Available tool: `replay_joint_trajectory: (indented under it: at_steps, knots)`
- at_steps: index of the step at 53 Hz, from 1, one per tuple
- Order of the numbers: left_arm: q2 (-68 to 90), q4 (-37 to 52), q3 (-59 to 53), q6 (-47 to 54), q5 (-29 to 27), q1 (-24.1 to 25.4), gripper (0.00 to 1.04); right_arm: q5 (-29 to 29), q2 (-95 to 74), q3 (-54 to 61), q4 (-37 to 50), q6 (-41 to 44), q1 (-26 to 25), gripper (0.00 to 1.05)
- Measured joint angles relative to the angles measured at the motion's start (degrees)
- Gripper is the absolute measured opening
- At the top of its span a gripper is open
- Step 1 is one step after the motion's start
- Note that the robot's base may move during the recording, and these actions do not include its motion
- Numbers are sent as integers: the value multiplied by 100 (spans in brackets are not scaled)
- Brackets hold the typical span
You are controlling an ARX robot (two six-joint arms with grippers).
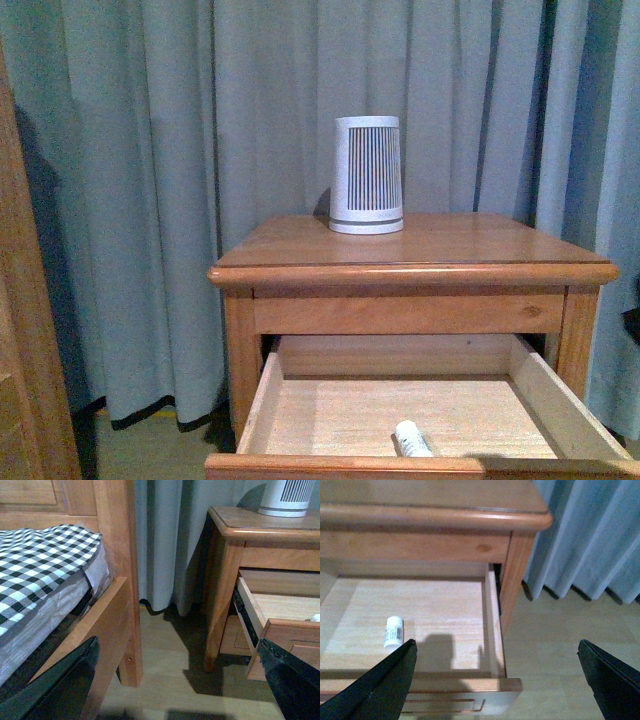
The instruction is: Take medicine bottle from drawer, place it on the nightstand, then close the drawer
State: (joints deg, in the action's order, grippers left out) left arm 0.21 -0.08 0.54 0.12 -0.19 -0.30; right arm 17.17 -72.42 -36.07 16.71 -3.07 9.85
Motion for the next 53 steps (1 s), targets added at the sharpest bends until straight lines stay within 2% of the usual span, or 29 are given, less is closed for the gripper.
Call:
replay_joint_trajectory:
  at_steps: [13,23,30,53]
  knots:
    - [0,-2,0,0,0,0,98,-450,-1967,-1893,-1475,-634,199,98]
    - [0,0,0,0,2,0,98,-466,-3373,-3239,-2275,-1091,496,98]
    - [0,0,0,0,0,0,98,-332,-4291,-4105,-2566,-1226,669,98]
    - [0,-2,0,0,0,0,98,-304,-5921,-5469,-2712,-1419,697,98]
